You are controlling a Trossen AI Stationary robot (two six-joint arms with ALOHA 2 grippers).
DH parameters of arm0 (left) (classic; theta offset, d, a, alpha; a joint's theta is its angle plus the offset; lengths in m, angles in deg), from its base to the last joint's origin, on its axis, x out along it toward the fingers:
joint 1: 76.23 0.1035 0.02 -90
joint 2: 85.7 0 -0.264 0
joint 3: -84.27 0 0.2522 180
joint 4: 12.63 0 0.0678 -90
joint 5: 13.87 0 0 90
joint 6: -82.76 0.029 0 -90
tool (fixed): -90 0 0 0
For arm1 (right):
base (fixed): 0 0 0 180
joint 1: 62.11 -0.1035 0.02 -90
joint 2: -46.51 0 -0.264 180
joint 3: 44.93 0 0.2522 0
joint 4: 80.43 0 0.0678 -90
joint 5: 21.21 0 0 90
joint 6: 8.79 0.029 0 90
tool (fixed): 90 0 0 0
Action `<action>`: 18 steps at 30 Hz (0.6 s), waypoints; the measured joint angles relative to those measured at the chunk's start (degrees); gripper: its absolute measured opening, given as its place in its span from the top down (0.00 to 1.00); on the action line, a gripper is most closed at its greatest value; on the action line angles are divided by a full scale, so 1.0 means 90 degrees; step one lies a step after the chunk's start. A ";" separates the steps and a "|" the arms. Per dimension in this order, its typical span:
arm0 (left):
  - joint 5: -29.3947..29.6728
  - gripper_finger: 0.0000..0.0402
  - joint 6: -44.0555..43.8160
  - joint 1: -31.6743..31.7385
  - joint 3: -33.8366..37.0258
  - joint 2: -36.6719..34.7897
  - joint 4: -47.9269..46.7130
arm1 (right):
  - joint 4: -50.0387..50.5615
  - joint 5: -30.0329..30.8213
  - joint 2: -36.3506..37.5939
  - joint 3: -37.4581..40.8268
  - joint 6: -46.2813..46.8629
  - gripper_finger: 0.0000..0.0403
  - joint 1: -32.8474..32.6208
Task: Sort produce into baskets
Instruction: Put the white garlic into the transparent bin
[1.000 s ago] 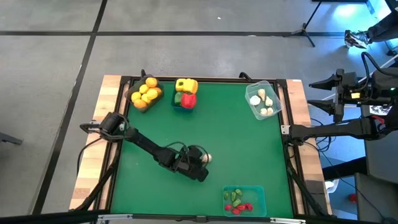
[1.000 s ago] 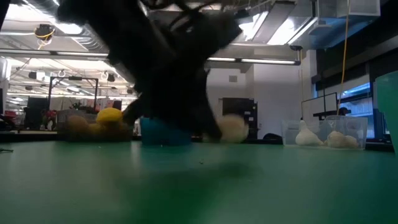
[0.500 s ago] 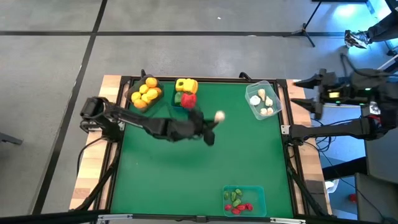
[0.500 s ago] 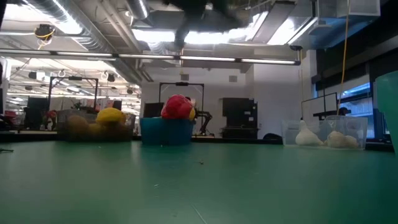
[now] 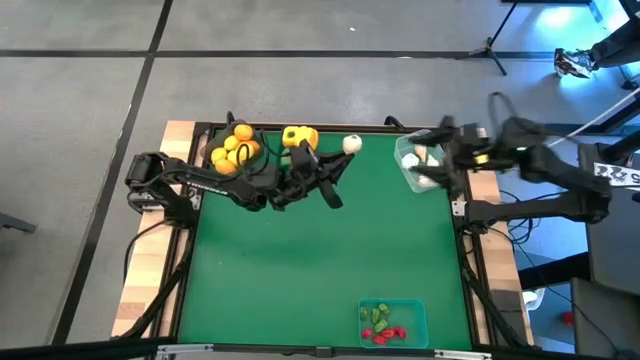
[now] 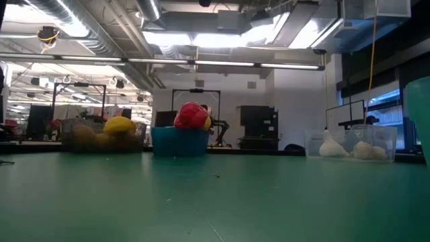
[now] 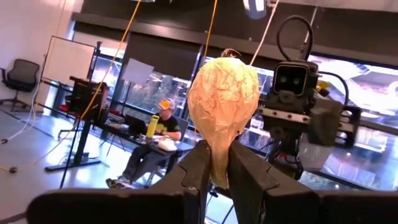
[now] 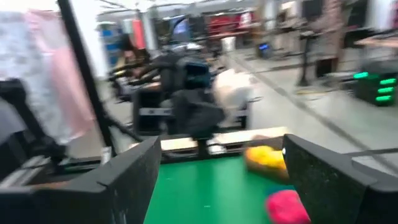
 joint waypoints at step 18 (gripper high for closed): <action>-0.0590 0.88 0.0147 0.0000 0.0000 0.0005 0.0006 | -0.2879 -0.1071 -0.2011 0.0264 0.0406 0.19 0.0063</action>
